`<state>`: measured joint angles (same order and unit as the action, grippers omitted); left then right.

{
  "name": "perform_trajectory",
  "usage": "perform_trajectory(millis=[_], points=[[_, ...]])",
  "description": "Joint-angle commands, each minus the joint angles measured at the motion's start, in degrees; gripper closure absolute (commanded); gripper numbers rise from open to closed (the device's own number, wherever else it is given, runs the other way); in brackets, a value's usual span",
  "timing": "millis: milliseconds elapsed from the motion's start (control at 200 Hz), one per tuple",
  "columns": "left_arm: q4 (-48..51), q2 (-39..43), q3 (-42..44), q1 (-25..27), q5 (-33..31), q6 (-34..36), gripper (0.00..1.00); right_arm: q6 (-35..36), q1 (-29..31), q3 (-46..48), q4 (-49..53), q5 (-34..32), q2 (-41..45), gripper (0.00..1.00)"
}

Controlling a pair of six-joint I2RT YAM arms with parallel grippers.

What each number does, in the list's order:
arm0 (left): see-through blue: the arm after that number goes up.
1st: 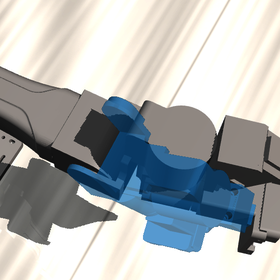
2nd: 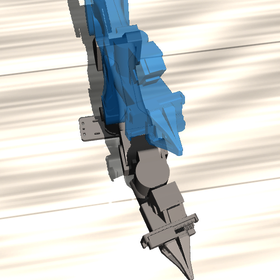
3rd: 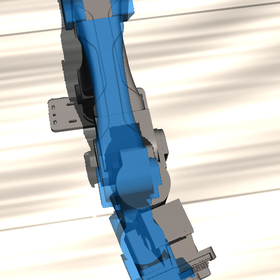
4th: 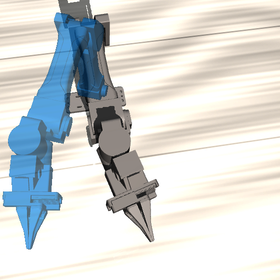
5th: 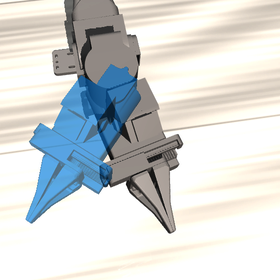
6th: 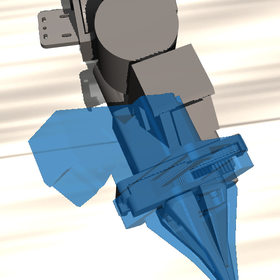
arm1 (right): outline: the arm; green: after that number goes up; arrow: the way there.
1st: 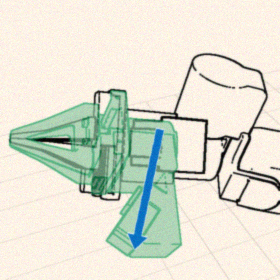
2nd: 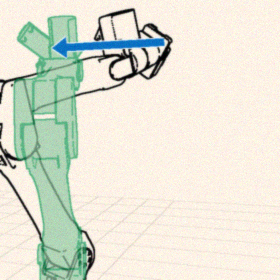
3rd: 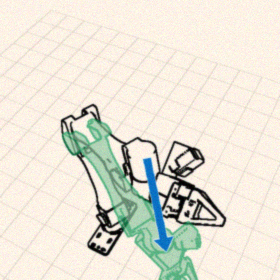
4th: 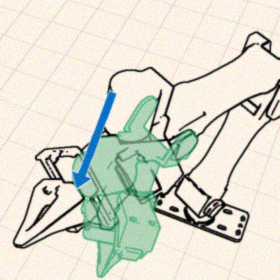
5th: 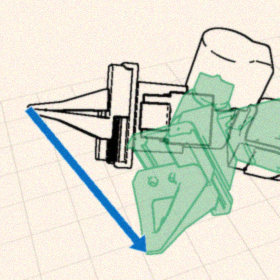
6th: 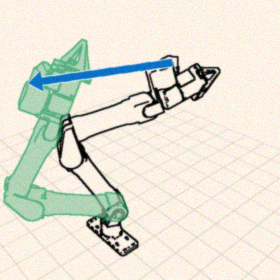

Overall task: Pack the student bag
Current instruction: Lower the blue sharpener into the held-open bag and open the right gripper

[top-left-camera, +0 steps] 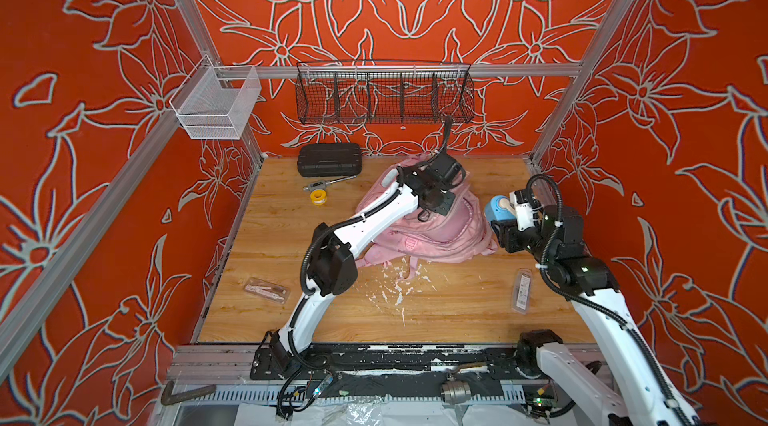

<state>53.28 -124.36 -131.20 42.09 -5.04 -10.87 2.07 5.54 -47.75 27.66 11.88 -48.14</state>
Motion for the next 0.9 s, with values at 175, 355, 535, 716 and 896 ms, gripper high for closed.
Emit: perform_trajectory(millis=[175, 355, 535, 716, 896], points=[[-8.38, 8.51, 2.83, -4.29, 8.76, -5.92, 1.0, -16.82, 1.06, 1.35, -13.35, 13.22, -12.87, 0.76], [-8.89, 7.67, 3.14, -4.28, 11.18, -6.85, 1.0, -23.56, 4.09, -2.5, -16.44, 13.39, -24.61, 0.77], [-10.22, 7.98, 5.18, -4.26, 12.74, -7.58, 1.0, -27.11, 4.66, -5.5, -17.94, 9.49, -33.48, 0.79], [-12.52, 8.5, 7.66, -3.96, 14.42, -7.93, 1.0, -30.55, 4.75, -7.26, -17.95, 9.8, -41.47, 0.8], [-14.39, 7.31, 8.06, -3.27, 16.72, -9.0, 1.0, -34.78, 6.71, -9.89, -22.15, 12.45, -47.99, 0.81]])
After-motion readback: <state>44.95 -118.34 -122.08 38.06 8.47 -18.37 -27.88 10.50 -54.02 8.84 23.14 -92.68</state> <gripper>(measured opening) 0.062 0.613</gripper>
